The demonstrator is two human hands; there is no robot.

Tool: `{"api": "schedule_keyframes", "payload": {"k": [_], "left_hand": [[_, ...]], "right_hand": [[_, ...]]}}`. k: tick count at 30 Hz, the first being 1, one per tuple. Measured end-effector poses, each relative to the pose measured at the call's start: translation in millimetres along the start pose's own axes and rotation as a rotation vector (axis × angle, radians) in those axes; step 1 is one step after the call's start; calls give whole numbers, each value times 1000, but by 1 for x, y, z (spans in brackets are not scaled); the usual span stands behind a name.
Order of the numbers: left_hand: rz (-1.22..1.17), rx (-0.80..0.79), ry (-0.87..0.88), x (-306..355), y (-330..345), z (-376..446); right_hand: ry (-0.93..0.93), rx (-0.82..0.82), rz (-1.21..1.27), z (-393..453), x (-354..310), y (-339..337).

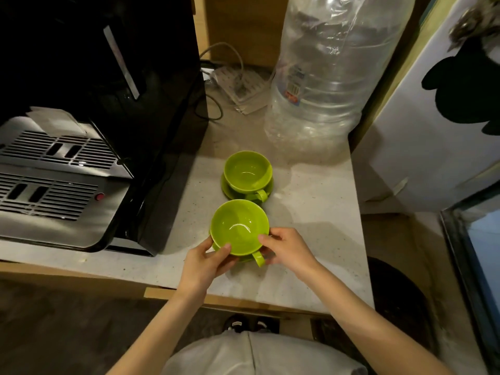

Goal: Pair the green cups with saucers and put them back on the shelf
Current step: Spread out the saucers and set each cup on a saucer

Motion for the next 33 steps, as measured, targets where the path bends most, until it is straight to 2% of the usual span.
{"api": "schedule_keyframes", "payload": {"k": [11,15,17,21,24,28,33], "left_hand": [[61,9,38,3,1,5],[116,-19,53,4,0,5],[176,-15,61,8,-8,5],[394,88,83,19,-43,17],[512,5,-25,16,-48,28],[384,-127,-118,9,-38,36],[292,-51,-118,1,-38,46]], "right_hand": [[-24,47,-31,5,-2,-3],[-10,11,-13,5,-2,-3],[13,51,-18,7,0,-13],[16,178,-96,17,-1,-43],[118,105,-48,26,7,-41],[203,-29,-36,27,9,-28],[188,-54,-16,31,15,-20]]}}
Point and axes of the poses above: each hand's wrist, its own z-axis towards the middle knuckle, its own y-axis out of the palm, x = y × z, the point moved 9 cm from there along z, towards the middle knuckle
